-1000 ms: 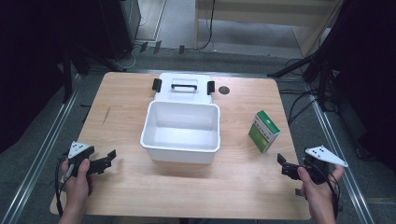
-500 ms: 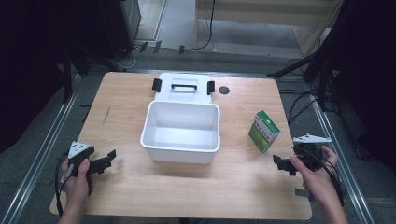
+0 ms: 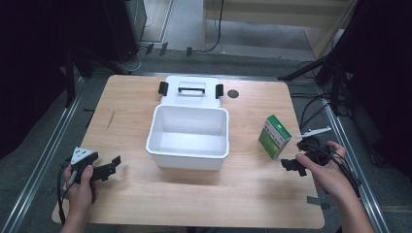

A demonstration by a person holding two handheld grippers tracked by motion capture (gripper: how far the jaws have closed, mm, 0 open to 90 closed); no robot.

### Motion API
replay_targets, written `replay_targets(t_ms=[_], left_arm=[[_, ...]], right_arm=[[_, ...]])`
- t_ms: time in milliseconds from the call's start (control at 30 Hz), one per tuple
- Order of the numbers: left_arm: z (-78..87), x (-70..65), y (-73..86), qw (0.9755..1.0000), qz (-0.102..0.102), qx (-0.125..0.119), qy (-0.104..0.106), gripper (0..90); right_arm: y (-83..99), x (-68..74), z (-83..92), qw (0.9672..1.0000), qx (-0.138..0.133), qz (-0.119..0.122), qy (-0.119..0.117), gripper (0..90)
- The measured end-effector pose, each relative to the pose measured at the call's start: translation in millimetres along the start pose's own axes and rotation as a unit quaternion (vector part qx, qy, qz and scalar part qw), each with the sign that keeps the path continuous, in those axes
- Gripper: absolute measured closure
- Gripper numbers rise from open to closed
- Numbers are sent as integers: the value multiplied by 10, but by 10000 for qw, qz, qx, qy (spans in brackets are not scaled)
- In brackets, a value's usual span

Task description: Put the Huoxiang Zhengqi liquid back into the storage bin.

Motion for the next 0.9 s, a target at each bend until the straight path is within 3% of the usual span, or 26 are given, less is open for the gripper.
replay_targets(t_ms=[133,300,400,700,900], left_arm=[[0,1,0,10000,2,4,2,92],[0,3,0,10000,-1,13,2,92],[0,2,1,10000,14,14,6,92],[-3,3,0,10000,26,16,12,92],[-4,5,-1,10000,28,18,13,92]], right_arm=[[-76,10,8,9999,133,105,-9,0],[-210,20,36,9996,260,61,3,1],[-287,31,40,9992,370,113,113,70],[-485,121,42,9965,734,368,141,144],[-650,96,58,9982,529,211,172,283]])
Point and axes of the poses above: each handheld gripper's, and its own axes: z roughly backward along the jaws, y roughly out of its underside, x roughly to its left, the point moved 6 cm from there along -z, roughly forward along the jaws, and after that the axes turned 1 degree about y, right-handed, at the moved point
